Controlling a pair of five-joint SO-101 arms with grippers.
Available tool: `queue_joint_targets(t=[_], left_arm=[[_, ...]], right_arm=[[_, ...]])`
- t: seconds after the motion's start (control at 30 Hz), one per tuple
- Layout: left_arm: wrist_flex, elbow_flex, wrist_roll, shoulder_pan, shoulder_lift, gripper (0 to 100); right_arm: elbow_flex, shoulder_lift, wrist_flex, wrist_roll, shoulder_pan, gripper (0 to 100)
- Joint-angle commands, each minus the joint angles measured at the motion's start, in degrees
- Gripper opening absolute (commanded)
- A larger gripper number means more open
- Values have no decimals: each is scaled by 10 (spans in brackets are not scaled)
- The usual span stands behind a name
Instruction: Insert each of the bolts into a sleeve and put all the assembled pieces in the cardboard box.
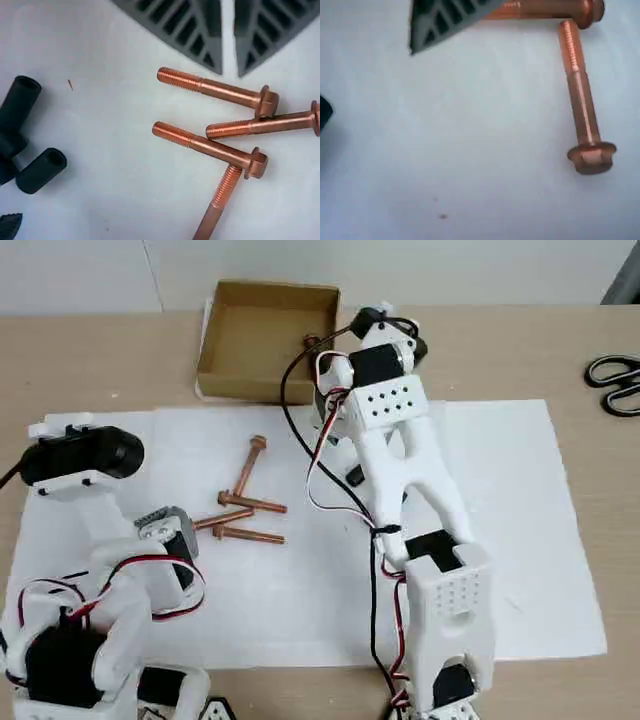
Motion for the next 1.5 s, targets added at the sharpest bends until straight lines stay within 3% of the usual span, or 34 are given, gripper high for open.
queue_joint_targets(t=[0.0,0.93,1.47], left_arm=[[-6,-16,-3,-1,-4,6],[-6,-15,-3,-1,-4,6],[-6,-15,-3,-1,-4,6]], right_arm=[[-1,-5,4,-9,4,158],[-1,110,3,-35,-2,158],[-4,136,-38,-33,34,158]])
